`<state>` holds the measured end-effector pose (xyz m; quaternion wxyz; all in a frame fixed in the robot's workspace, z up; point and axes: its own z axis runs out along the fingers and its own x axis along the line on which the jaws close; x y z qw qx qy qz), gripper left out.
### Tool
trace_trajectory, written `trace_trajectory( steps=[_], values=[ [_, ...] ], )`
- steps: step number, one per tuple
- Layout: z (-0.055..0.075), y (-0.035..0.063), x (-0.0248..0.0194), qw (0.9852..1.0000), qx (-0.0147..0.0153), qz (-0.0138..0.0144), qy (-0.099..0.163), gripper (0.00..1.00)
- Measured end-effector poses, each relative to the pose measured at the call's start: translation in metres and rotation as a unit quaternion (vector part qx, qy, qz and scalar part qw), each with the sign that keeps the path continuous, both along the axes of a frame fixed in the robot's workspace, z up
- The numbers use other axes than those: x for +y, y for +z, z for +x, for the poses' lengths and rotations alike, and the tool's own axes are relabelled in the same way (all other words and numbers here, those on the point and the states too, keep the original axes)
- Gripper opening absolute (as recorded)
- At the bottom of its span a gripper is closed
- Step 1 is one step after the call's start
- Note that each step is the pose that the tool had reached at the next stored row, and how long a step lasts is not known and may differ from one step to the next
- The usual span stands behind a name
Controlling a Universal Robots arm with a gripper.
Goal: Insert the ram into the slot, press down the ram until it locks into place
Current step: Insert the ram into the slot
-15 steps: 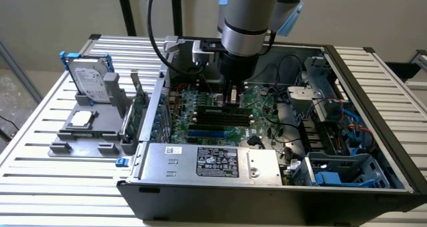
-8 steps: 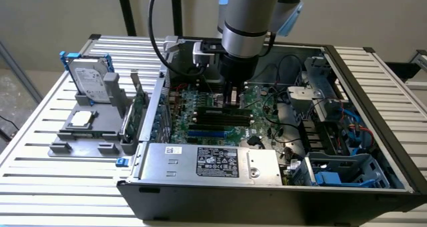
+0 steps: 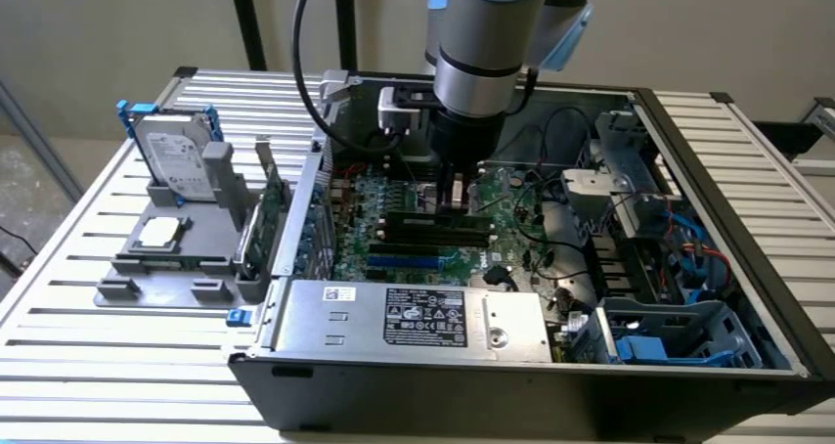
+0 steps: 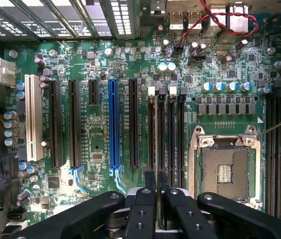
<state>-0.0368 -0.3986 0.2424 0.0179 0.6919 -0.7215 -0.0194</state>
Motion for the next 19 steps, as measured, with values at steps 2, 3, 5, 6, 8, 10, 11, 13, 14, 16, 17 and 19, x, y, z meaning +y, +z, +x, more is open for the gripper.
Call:
trace_trajectory(
  steps=[2, 3, 5, 6, 8, 10, 11, 13, 14, 16, 17, 19],
  values=[
    [0.0000, -0.0009, 0.0000, 1.0000, 0.0000, -0.0019, 0.000, 0.13],
    [0.0000, -0.0013, 0.0000, 1.0000, 0.0000, -0.0026, 0.000, 0.13],
    [0.0000, -0.0022, 0.0000, 1.0000, 0.0000, -0.0038, 0.000, 0.13],
    [0.0000, -0.0025, 0.0001, 1.0000, 0.0000, -0.0042, 0.000, 0.13],
    [0.0000, -0.0029, 0.0001, 1.0000, 0.0001, -0.0051, 0.000, 0.13],
    [0.0000, -0.0032, 0.0002, 1.0000, 0.0001, -0.0055, 0.000, 0.13],
    [0.0000, -0.0034, 0.0003, 1.0000, 0.0000, -0.0055, 0.000, 0.13],
    [0.0000, -0.0037, 0.0005, 1.0000, 0.0000, -0.0055, 0.000, 0.13],
    [0.0000, -0.0039, 0.0007, 1.0000, 0.0000, -0.0055, 0.000, 0.13],
    [0.0000, -0.0044, 0.0008, 1.0000, 0.0000, -0.0055, 0.000, 0.13],
    [0.0000, -0.0046, 0.0008, 1.0000, 0.0000, -0.0055, 0.000, 0.13],
    [0.0000, -0.0054, 0.0009, 1.0000, 0.0000, -0.0055, 0.000, 0.13]
  ],
)
